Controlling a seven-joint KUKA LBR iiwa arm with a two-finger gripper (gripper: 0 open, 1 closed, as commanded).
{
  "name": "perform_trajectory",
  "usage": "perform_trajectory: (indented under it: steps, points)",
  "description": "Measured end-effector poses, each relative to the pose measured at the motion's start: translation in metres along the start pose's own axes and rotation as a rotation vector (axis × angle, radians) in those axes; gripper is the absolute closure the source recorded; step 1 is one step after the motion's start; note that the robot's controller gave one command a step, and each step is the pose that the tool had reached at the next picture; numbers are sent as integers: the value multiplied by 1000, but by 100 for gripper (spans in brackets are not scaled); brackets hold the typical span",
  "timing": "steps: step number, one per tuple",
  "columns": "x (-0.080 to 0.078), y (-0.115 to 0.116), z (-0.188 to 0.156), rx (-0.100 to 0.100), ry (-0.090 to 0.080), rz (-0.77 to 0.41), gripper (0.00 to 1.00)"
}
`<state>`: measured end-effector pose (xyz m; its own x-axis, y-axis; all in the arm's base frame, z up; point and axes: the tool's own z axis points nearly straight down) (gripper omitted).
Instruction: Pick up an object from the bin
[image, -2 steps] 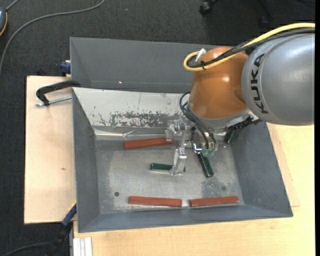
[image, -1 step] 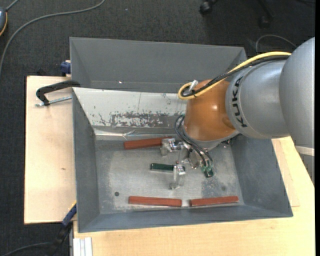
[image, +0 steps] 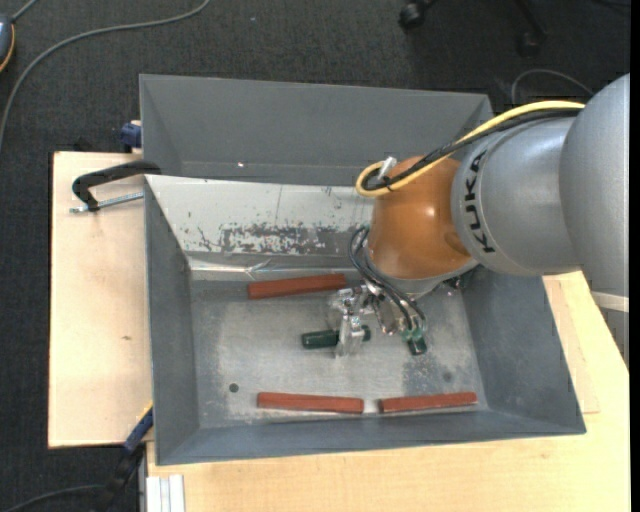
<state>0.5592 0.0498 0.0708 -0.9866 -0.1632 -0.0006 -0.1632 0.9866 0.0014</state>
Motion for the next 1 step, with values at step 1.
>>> perform_trajectory:
  steps: [1]
  points:
    - [-22, -30, -158, 1, -10, 102, 100]
